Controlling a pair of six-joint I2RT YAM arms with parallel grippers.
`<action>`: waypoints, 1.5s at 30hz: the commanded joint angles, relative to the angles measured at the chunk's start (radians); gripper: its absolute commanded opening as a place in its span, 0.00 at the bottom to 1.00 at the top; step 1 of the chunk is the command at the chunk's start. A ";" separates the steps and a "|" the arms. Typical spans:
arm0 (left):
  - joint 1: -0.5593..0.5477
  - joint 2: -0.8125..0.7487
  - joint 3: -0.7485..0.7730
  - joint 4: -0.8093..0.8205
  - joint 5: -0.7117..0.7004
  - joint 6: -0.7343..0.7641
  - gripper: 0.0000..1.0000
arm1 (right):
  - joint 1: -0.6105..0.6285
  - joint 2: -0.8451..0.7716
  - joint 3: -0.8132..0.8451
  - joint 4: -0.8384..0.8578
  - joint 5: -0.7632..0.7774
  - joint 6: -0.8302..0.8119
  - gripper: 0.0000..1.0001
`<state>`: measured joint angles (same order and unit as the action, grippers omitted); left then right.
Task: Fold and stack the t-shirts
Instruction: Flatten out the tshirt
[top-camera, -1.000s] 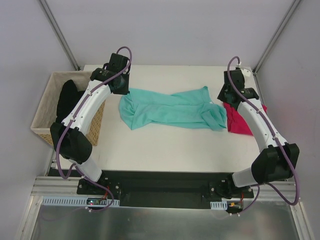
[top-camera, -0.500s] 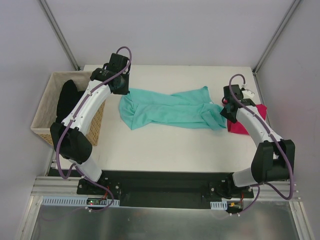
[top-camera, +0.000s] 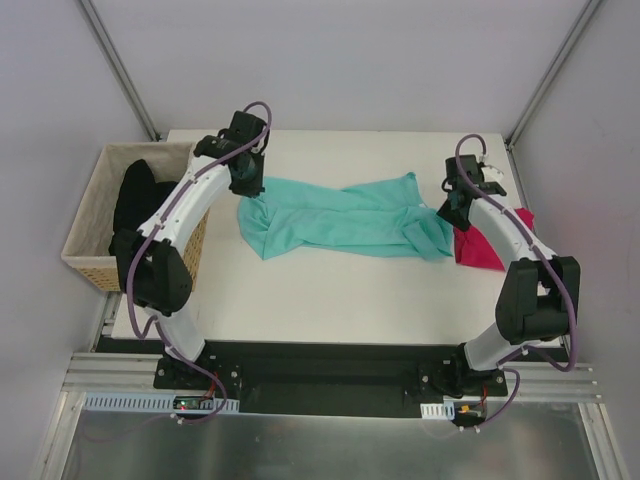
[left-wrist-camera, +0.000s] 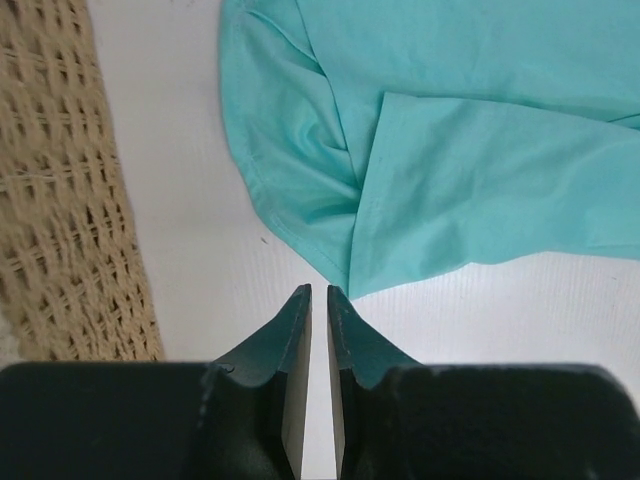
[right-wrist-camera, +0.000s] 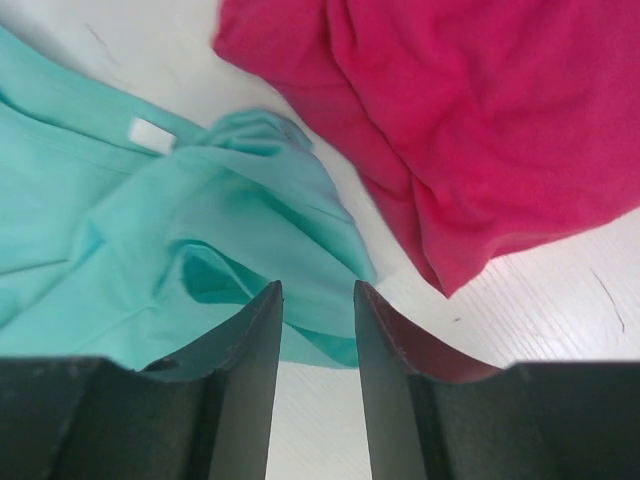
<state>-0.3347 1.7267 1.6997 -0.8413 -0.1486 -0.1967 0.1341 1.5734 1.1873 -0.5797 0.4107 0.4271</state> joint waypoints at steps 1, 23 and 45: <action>-0.010 0.118 0.028 -0.013 0.067 -0.035 0.11 | -0.004 -0.027 0.112 -0.014 0.010 -0.050 0.38; -0.004 0.524 0.353 0.024 0.147 -0.010 0.16 | -0.053 -0.062 0.281 -0.069 0.045 -0.152 0.38; 0.010 0.545 0.290 0.022 0.170 -0.038 0.19 | -0.057 -0.070 0.336 -0.075 0.017 -0.172 0.38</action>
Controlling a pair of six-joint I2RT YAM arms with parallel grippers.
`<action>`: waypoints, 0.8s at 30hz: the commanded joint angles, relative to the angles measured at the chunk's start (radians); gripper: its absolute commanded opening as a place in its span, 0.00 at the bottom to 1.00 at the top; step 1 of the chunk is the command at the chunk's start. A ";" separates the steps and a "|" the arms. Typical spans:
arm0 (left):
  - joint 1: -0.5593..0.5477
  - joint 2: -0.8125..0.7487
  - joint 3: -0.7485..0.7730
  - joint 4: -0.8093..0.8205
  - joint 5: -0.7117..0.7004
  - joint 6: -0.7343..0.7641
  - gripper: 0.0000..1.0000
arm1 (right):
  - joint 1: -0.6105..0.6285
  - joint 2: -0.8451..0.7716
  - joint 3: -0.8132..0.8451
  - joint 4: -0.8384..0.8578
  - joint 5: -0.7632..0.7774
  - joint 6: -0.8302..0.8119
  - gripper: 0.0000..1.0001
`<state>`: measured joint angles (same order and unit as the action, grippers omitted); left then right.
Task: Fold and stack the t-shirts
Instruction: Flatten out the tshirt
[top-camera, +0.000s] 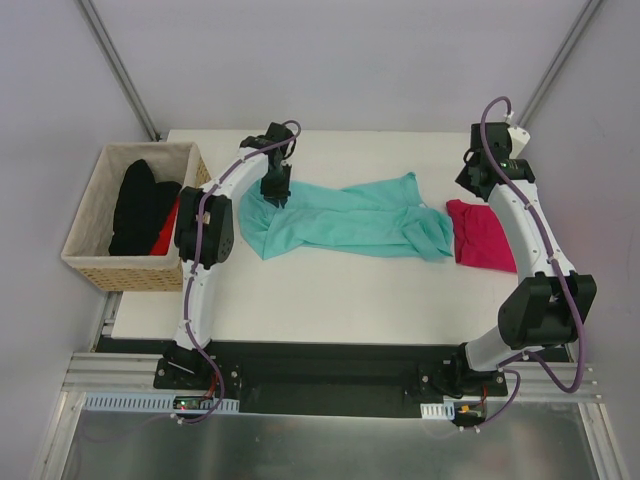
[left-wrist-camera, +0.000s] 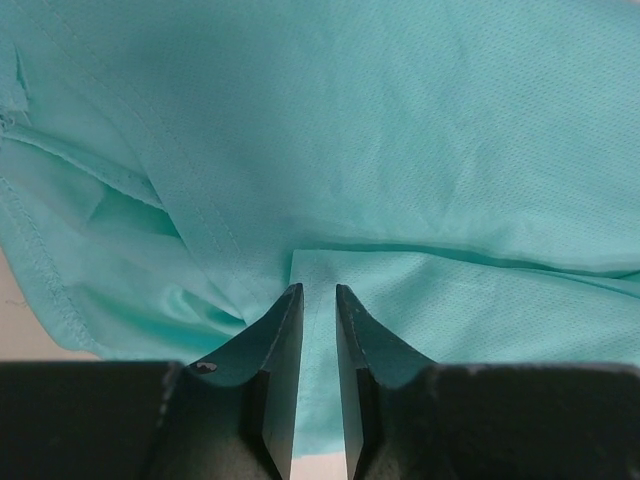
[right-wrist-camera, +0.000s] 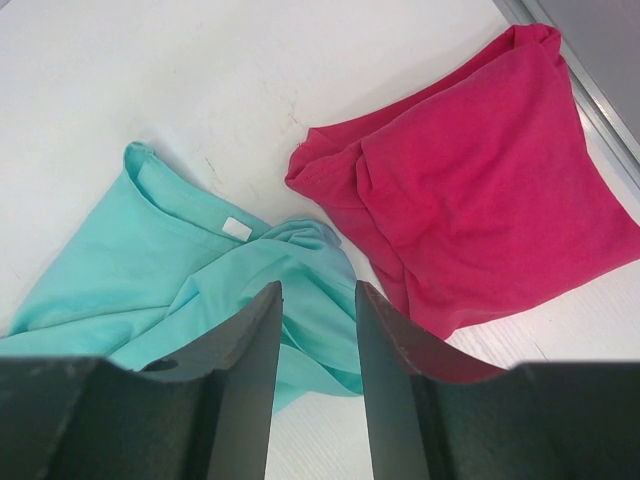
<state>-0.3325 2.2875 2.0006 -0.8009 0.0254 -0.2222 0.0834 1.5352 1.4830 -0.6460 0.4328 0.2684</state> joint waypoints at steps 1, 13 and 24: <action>0.009 -0.016 -0.016 -0.018 -0.005 -0.014 0.19 | -0.008 -0.033 0.039 -0.009 -0.005 -0.012 0.38; 0.018 -0.005 -0.028 -0.018 0.004 -0.023 0.28 | -0.008 -0.050 0.048 -0.010 0.000 -0.015 0.39; 0.018 0.021 -0.023 -0.018 0.028 -0.028 0.33 | -0.007 -0.056 0.083 -0.021 0.003 -0.024 0.39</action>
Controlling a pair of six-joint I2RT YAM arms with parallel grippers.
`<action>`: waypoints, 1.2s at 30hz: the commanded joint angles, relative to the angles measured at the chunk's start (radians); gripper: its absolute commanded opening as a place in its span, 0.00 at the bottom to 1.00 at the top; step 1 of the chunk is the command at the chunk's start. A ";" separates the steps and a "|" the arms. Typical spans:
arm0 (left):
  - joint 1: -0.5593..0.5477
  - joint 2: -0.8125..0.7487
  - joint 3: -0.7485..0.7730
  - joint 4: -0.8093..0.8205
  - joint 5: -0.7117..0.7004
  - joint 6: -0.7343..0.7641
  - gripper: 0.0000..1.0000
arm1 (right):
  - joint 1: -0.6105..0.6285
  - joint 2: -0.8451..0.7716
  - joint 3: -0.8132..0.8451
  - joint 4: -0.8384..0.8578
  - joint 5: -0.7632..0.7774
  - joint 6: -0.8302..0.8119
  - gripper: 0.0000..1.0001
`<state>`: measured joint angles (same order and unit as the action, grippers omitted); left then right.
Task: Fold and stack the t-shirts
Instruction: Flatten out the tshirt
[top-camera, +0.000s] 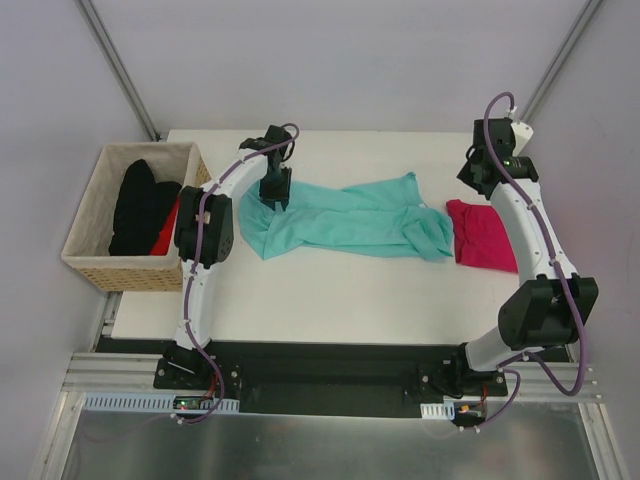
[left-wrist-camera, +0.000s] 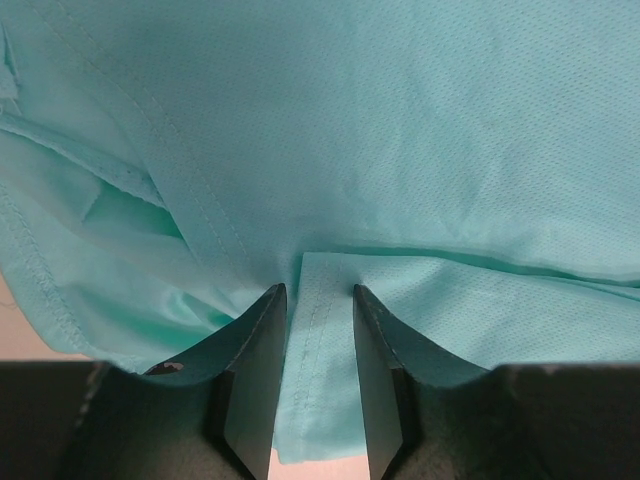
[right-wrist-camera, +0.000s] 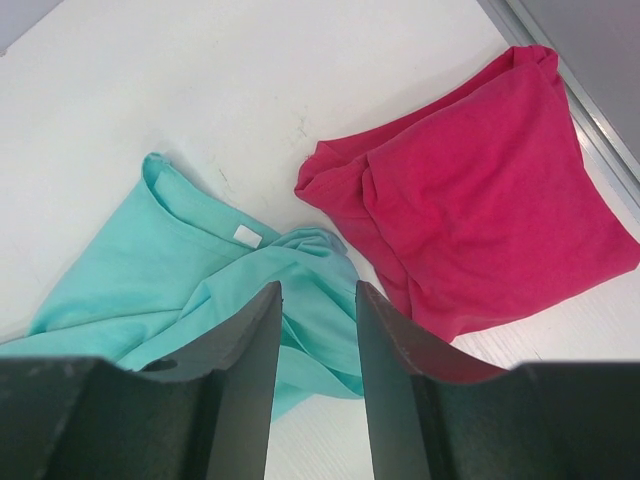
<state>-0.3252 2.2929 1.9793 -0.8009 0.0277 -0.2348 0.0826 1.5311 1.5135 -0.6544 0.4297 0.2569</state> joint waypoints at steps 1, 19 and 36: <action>0.011 0.019 -0.004 -0.018 0.028 -0.014 0.33 | -0.006 -0.052 0.060 -0.014 0.007 -0.013 0.39; 0.011 0.020 0.007 -0.023 0.045 -0.017 0.00 | -0.007 -0.048 0.093 -0.031 0.006 -0.018 0.39; 0.015 -0.187 -0.054 -0.029 -0.048 -0.015 0.00 | -0.006 -0.029 -0.108 -0.010 0.000 0.042 0.37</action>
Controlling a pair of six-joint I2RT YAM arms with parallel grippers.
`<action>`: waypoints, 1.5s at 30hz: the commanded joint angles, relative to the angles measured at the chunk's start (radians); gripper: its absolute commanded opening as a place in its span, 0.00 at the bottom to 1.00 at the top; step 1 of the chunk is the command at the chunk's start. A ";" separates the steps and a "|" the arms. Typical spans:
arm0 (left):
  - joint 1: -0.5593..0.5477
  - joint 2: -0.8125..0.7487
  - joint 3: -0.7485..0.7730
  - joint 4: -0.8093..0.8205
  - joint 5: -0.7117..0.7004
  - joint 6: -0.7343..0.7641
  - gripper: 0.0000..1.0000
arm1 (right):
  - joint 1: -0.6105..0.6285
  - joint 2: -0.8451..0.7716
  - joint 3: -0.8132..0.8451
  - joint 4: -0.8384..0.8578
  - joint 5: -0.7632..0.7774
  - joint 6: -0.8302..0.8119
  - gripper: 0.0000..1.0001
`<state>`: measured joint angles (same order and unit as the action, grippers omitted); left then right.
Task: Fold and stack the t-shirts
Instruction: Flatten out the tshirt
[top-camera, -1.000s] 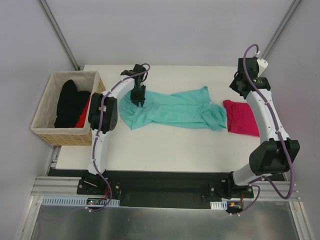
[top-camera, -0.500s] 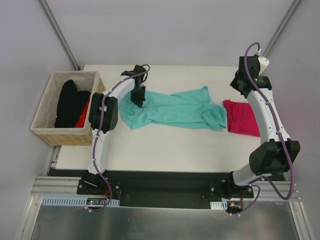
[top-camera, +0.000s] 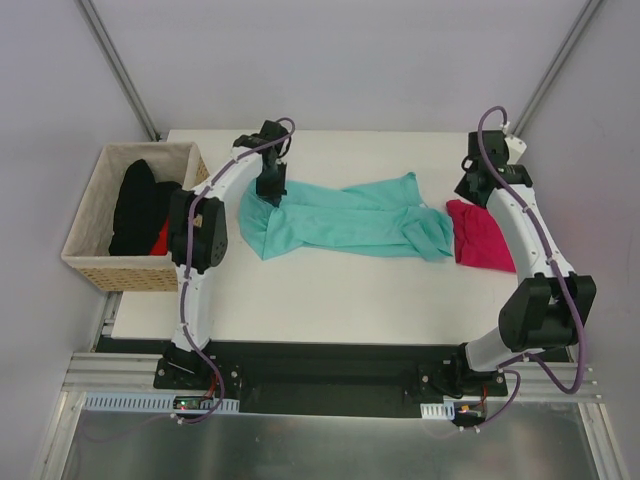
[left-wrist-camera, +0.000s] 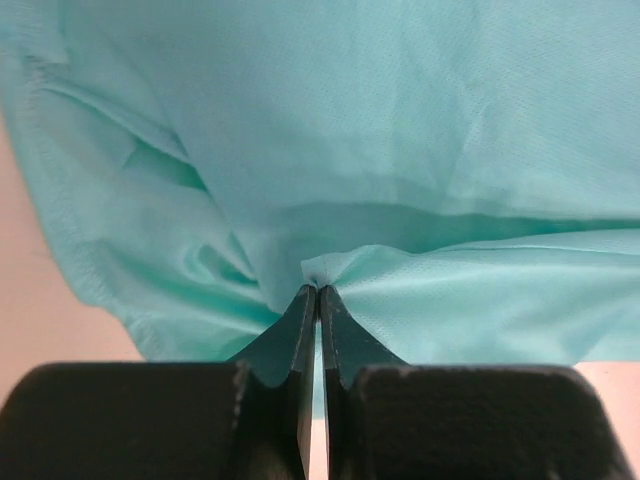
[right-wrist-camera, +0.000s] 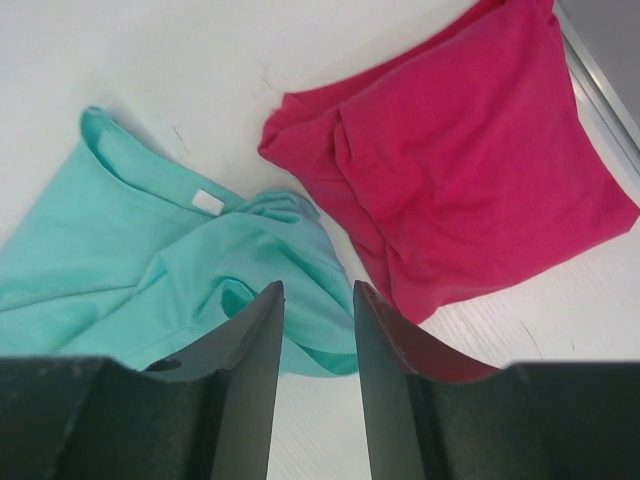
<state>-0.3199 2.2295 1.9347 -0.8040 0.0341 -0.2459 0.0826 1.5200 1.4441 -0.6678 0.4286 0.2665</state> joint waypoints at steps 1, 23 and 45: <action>0.010 -0.129 -0.011 -0.027 -0.060 -0.004 0.00 | -0.007 -0.012 -0.047 0.008 0.004 0.037 0.37; 0.016 -0.249 -0.062 -0.075 -0.142 0.008 0.00 | 0.011 0.046 -0.266 0.045 -0.030 0.152 0.42; 0.015 -0.275 -0.091 -0.086 -0.125 -0.009 0.00 | 0.128 0.127 -0.359 0.053 -0.031 0.203 0.41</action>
<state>-0.3122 2.0247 1.8633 -0.8646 -0.0872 -0.2455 0.2092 1.6489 1.1126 -0.6170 0.3870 0.4400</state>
